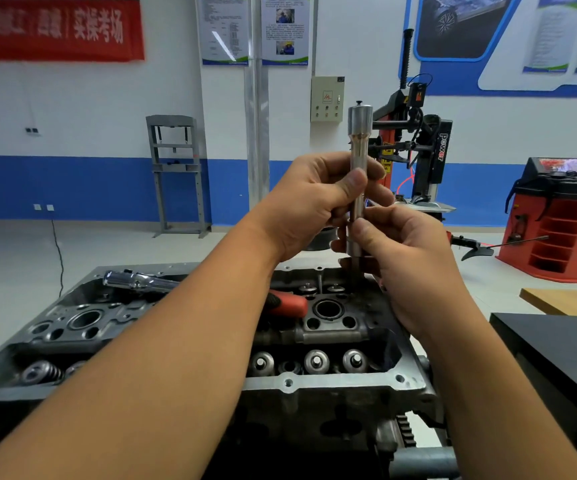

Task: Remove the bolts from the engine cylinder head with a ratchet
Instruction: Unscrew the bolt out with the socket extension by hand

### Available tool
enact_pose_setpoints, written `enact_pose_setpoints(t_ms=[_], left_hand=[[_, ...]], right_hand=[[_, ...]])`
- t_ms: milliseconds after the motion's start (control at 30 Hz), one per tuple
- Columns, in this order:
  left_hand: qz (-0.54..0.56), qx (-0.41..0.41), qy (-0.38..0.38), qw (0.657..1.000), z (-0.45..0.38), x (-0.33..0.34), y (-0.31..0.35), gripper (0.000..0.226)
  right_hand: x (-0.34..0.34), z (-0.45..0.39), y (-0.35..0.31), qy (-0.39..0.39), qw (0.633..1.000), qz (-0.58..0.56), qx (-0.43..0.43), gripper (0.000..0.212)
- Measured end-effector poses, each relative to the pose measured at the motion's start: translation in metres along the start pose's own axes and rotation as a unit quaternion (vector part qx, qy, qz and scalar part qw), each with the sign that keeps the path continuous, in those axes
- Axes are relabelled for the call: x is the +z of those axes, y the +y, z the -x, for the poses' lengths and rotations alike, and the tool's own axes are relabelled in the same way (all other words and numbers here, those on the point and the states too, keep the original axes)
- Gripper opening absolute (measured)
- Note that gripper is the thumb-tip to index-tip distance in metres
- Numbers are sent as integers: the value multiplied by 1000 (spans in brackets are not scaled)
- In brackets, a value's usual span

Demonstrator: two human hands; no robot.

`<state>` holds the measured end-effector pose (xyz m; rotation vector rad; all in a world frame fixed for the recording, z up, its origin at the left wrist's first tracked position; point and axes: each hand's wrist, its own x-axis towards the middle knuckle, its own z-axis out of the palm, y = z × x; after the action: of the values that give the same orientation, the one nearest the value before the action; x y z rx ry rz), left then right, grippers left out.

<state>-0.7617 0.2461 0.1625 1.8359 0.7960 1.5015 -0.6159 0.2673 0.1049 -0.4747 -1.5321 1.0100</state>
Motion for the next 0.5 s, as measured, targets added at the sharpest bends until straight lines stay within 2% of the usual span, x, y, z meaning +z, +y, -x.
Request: enact_pose_setpoints(t_ms=[67, 133, 233, 300, 400, 500], left_hand=[[-14, 7, 13, 1000, 0, 1, -2, 14], [-19, 16, 27, 999, 0, 1, -3, 10], [-31, 25, 72, 997, 1, 1, 0, 5], [-23, 19, 107, 994, 0, -1, 0, 19], [12, -5, 47, 999, -1, 0, 0, 13], [54, -30, -8, 998, 0, 0, -2, 20]], right_hand=[[0, 0, 0, 35, 999, 3, -1, 22], [0, 0, 1, 70, 995, 65, -8, 37], [2, -1, 3, 52, 995, 80, 0, 22], [2, -2, 4, 20, 998, 66, -5, 10], [3, -2, 3, 8, 997, 71, -24, 16], [5, -2, 3, 15, 998, 45, -28, 19]])
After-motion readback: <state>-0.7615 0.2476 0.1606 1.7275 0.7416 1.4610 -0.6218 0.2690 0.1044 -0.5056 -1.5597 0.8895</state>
